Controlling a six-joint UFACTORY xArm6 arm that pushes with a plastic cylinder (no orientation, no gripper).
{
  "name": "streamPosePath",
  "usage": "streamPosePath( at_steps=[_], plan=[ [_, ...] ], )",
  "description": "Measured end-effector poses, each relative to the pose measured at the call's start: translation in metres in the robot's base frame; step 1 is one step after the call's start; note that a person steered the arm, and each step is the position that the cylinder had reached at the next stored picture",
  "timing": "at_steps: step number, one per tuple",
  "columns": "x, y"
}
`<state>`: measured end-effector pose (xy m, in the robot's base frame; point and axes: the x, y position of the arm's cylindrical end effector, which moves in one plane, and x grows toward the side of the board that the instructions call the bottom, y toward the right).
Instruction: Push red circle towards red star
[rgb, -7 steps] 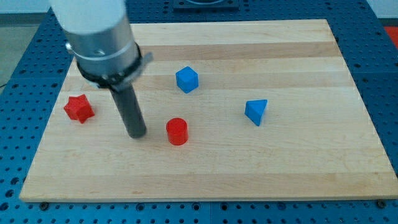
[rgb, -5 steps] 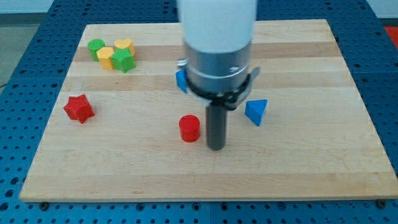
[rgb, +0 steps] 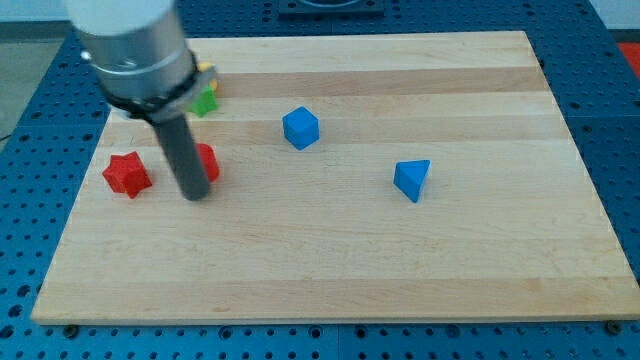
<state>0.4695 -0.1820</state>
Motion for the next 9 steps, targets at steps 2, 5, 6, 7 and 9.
streamPosePath(
  at_steps=[2,5,6,7,9],
  plan=[
    [0.001,0.082],
    [-0.048,0.06],
    [-0.034,0.047],
    [-0.032,0.03],
    [-0.035,-0.01]
  ],
)
